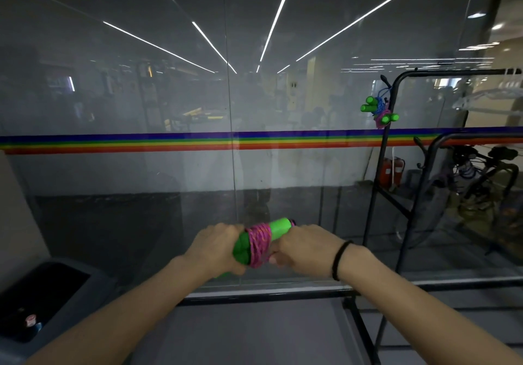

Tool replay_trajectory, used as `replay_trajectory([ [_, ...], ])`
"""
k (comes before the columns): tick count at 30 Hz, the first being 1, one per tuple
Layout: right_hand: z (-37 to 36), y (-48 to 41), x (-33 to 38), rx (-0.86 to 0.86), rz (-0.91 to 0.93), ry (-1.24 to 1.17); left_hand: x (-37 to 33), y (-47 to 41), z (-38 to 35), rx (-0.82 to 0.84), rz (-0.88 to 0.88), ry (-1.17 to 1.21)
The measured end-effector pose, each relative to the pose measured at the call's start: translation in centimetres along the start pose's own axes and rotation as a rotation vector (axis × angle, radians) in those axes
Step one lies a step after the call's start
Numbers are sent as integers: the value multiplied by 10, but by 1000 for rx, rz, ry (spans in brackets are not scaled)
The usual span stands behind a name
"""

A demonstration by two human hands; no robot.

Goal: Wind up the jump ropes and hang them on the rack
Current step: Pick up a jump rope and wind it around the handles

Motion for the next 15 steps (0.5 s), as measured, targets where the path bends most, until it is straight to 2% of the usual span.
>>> replay_trajectory([
  [2, 9, 0, -6, -5, 69, -28, -9, -1, 0, 69, -122, -141],
  [4, 19, -1, -10, -48, 137, -76, -16, -2, 3, 164, -218, -182],
  [7, 24, -7, -16, -78, 196, -368, -20, -3, 7, 319, -330, -135],
  [10, 19, -15, -23, -67, 193, -613, -18, -3, 3, 332, -450, -33],
  [13, 12, -19, -34, -75, 152, -944, -18, 3, 1, 380, -408, 438],
  [15, 12, -15, -36, -71, 282, -1225, -21, 8, 0, 385, -346, 783],
])
Point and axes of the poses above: each hand's wrist, its own y-axis away from the middle knuckle, its own z-axis out of the back of the hand, x = y × z, the point moved 2 cm from there along -y, towards the middle knuckle, and after that the axes turned 11 degrees about y, right-handed, at the moved point
